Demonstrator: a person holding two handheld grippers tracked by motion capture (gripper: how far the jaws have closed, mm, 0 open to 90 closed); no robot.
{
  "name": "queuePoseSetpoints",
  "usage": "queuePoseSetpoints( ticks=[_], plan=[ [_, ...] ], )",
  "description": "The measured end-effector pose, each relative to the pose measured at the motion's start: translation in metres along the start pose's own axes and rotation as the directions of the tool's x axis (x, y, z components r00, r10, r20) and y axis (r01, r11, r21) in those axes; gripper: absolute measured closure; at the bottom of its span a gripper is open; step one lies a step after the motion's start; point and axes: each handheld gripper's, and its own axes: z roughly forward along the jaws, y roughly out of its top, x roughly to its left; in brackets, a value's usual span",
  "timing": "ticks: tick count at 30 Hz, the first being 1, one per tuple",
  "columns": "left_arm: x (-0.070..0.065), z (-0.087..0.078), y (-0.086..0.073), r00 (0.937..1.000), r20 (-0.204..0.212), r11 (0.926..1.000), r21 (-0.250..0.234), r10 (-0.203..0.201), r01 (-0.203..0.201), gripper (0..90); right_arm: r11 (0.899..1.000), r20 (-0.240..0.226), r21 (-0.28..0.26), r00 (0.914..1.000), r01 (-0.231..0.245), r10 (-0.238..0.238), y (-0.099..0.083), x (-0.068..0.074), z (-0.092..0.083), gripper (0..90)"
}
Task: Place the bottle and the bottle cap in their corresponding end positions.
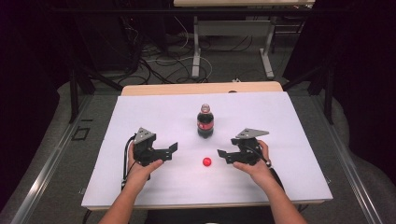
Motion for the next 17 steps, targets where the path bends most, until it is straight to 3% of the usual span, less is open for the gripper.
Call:
queuePoseSetpoints(
  ticks=[3,5,9,14,17],
  plan=[
    [0.006,-0.004,-0.003,0.9998,-0.02,1.0,0.003,-0.009,0.009,0.9,0.998,0.054,-0.024,0.9973,-0.05,0.051,-0.006,-0.013,-0.017,14.7],
    [0.009,-0.007,-0.005,0.9995,-0.029,0.9999,0.004,-0.011,0.011,0.9,0.997,0.099,-0.051,0.9935,-0.051,0.056,-0.01,-0.021,-0.026,13.2],
    [0.013,-0.01,-0.01,0.999,-0.044,0.9996,0.026,-0.008,0.01,0.8,0.995,0.204,-0.071,0.9756,-0.068,0.081,-0.02,-0.035,-0.041,3.7],
    [0.019,-0.012,-0.014,0.9981,-0.058,0.9991,0.037,-0.02,0.022,0.7,0.993,0.284,-0.073,0.9528,-0.09,0.107,-0.034,-0.05,-0.05,0.0],
    [0.021,-0.012,-0.015,0.9976,-0.066,0.999,0.04,-0.019,0.022,0.8,0.989,0.287,-0.079,0.947,-0.127,0.145,-0.038,-0.055,-0.053,0.0]
  ],
)
